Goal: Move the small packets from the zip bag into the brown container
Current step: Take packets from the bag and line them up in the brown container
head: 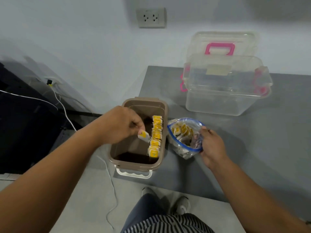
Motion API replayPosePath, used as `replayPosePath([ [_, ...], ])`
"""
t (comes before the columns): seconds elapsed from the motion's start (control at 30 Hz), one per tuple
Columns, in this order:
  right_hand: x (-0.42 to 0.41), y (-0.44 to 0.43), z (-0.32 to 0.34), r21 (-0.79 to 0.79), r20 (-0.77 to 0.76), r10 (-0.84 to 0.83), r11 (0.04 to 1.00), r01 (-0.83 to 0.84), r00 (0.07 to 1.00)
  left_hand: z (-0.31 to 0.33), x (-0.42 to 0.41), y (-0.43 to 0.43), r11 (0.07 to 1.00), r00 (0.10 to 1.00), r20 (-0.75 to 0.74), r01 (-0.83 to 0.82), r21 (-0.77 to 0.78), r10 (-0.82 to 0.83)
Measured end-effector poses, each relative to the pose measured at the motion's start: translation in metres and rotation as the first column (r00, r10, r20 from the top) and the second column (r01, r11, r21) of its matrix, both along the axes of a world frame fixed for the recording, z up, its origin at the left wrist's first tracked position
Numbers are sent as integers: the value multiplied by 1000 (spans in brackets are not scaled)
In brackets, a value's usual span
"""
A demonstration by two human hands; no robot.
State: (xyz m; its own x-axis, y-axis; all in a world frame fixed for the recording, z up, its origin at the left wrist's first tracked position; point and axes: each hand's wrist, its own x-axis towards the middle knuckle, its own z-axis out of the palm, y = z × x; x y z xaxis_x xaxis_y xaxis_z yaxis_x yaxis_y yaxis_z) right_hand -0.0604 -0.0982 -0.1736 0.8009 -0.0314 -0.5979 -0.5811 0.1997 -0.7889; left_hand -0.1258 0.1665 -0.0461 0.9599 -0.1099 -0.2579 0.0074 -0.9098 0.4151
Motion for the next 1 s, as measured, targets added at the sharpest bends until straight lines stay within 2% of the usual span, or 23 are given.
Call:
replayPosePath([
  [0.13, -2, 6, -1, -36, -18, 4, 999, -4, 1000, -27, -4, -4, 996, 982, -176, 82, 42, -74],
  [0.23, -2, 8, -2, -55, -25, 9, 998, -11, 1000, -45, -3, -9, 985, 958, -247, 165, 49, -148],
  [0.47, -1, 12, -1, -52, -38, -22, 998, 20, 999, -73, 10, -17, 986, 908, -388, 167, -3, -155],
  [0.7, -1, 15, -2, -56, -24, -48, 997, 47, 999, -91, 22, -23, 985, 935, -343, 133, 107, -89],
  [1.0, -4, 17, 1, -124, -15, -30, 992, 28, 999, -97, 22, -27, 979, 919, -394, 106, 172, -30],
])
